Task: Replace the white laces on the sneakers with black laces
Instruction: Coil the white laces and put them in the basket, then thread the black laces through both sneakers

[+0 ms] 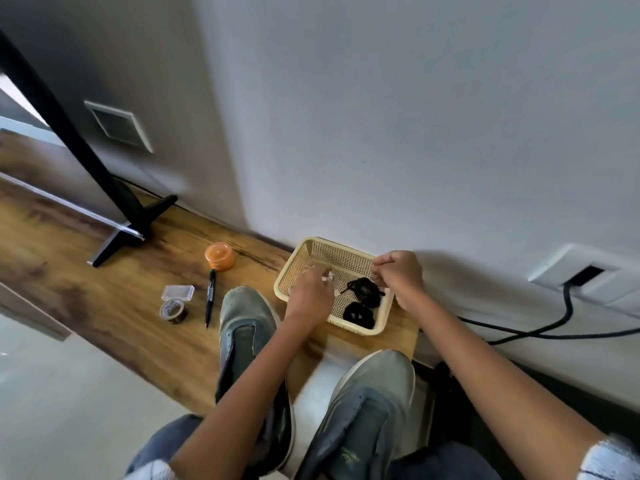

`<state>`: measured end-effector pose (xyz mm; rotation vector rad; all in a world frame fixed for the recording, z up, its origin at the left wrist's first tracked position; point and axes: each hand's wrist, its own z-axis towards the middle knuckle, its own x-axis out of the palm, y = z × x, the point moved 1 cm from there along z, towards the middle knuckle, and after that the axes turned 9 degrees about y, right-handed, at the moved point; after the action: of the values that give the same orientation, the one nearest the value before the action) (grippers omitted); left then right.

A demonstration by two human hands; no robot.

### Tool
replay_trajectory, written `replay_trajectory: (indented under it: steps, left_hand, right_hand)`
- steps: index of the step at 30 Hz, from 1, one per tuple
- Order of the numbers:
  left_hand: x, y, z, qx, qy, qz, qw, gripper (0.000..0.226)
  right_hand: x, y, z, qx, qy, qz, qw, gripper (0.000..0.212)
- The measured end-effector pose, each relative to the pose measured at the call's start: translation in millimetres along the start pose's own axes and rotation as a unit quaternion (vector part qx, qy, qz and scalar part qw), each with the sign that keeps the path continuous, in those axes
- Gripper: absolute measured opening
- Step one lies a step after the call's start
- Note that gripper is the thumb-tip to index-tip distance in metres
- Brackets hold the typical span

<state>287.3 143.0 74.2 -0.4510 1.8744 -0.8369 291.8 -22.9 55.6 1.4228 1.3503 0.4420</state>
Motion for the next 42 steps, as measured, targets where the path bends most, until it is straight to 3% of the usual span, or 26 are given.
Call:
replay_trajectory:
  steps: [3,9,13,17,23,26,29,34,38,42]
  left_hand:
    - [19,5,-42,0.022,0.010,-0.039,0.999,0.037]
    - [62,25,-95,0.000,0.068,-0.075,0.995,0.043]
    - [69,26,-104,-0.007,0.086,-0.061,0.994,0.041]
    - [67,28,-101,-0.018,0.091,-0.055,0.994,0.040]
    - [65,34,-101,-0.037,0.099,-0.086,0.991,0.039]
    - [65,31,-100,-0.043,0.101,-0.086,0.990,0.035]
    - [63,26,-103,-0.044,0.110,-0.084,0.989,0.042]
    - [53,14,-116,-0.029,0.089,-0.108,0.990,0.045]
    - [39,-7,-136,-0.002,0.040,-0.162,0.986,0.045]
    - [22,-30,-163,0.039,-0.012,-0.259,0.965,0.051]
  right_hand:
    - [-8,-3,-13,-0.058,0.044,-0.147,0.986,0.022]
    - [16,-20,-29,-0.122,0.182,-0.384,0.897,0.016]
    - [33,-26,-34,-0.119,0.164,-0.470,0.859,0.023]
    - [42,-22,-35,-0.128,0.143,-0.527,0.828,0.013]
    - [48,-21,-25,-0.150,0.149,-0.568,0.796,0.015]
    - [44,-21,-24,-0.154,0.146,-0.547,0.809,0.031]
    - [32,-19,-25,-0.148,0.125,-0.470,0.861,0.007]
    - [0,10,-48,-0.134,0.045,-0.289,0.947,0.006]
    - [-25,33,-92,-0.139,0.018,-0.181,0.973,0.011]
    - [-40,44,-155,-0.154,0.018,-0.144,0.977,0.010]
